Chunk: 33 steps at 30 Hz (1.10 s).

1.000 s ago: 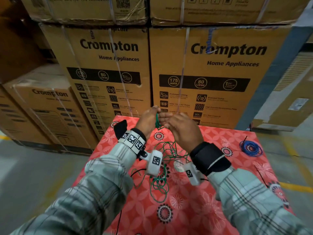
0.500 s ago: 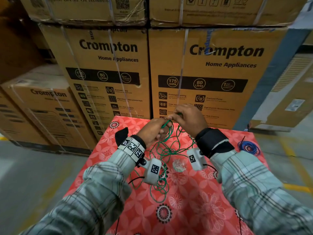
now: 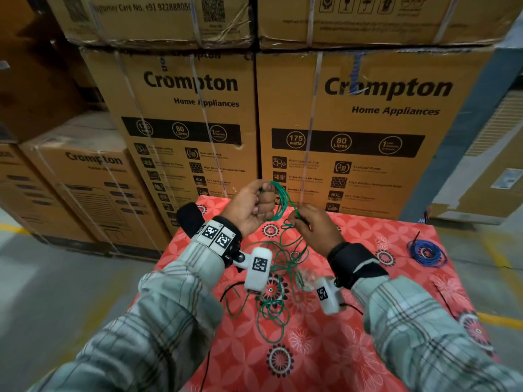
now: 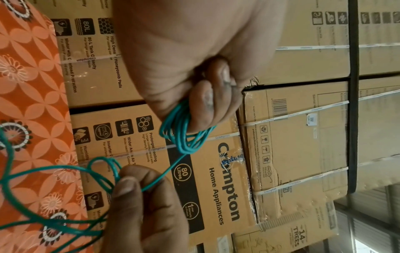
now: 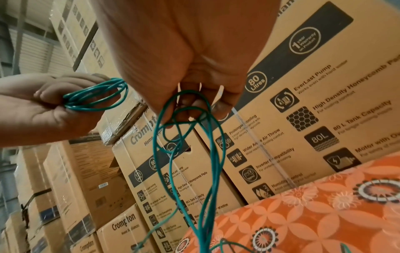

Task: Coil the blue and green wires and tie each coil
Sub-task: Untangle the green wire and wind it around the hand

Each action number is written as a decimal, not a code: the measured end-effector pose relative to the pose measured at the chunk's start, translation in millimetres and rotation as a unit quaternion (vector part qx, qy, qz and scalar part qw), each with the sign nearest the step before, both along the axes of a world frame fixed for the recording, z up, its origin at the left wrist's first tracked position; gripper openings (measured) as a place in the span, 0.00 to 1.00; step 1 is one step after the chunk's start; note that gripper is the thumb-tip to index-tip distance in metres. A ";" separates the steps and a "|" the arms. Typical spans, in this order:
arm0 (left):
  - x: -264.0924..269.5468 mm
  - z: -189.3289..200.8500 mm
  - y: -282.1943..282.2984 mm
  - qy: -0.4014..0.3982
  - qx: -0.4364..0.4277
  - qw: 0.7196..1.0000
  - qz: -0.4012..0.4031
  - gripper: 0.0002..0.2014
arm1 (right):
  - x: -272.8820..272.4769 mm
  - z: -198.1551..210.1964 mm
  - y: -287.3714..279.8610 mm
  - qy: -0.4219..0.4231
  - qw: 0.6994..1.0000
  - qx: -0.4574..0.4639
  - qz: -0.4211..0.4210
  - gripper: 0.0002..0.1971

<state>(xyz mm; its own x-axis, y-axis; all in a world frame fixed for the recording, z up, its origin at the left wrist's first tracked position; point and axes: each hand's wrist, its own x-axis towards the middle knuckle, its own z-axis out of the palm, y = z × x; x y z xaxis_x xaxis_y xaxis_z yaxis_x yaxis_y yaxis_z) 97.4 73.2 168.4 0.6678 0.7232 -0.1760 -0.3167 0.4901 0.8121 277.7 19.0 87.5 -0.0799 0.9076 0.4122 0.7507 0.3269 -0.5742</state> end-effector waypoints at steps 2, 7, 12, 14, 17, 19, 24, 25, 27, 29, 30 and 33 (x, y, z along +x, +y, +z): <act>1.3 3.7 2.5 -0.012 -0.001 1.000 0.017 0.16 | -1.7 -7.1 0.2 -0.005 1.000 0.009 -0.022 0.06; 1.0 5.2 8.9 -0.049 -0.016 0.996 0.074 0.17 | -2.6 -9.2 -3.0 0.036 0.997 -0.053 -0.040 0.09; -3.8 15.6 20.3 -0.096 -0.016 0.986 0.136 0.17 | 9.6 -27.6 -7.6 0.004 0.984 -0.173 -0.044 0.11; -7.8 24.4 30.9 -0.120 -0.016 0.980 0.158 0.17 | 13.4 -38.6 -13.5 -0.031 0.975 -0.216 -0.042 0.09; -9.1 32.2 39.6 -0.120 -0.005 0.978 0.168 0.17 | 18.8 -49.9 -22.8 -0.058 0.951 -0.299 -0.048 0.08; -5.4 30.0 36.3 -0.102 0.004 0.982 0.157 0.17 | 22.6 -56.1 -23.4 -0.061 0.948 -0.307 -0.062 0.08; 9.2 15.1 24.4 -0.086 -0.008 0.989 0.122 0.16 | 23.2 -46.8 -14.6 -0.094 0.969 -0.201 -0.109 0.17; 11.7 14.3 22.4 -0.086 -0.006 0.990 0.112 0.16 | 20.1 -40.0 -13.0 -0.071 0.978 -0.165 -0.104 0.21; 16.6 14.2 18.1 -0.085 0.003 0.992 0.089 0.16 | 11.7 -25.0 -9.0 0.026 0.991 -0.109 -0.076 0.25; 22.2 17.3 12.5 -0.076 0.012 0.994 0.072 0.15 | 0.0 -14.6 -4.4 0.151 0.981 -0.101 -0.062 0.21; 24.7 19.9 10.0 -0.074 0.013 0.995 0.065 0.15 | -6.5 -11.3 -2.7 0.215 0.970 -0.100 -0.060 0.16; 29.3 33.0 7.0 -0.091 0.019 0.994 0.058 0.16 | -21.5 -8.1 0.4 0.353 0.927 -0.119 -0.033 0.05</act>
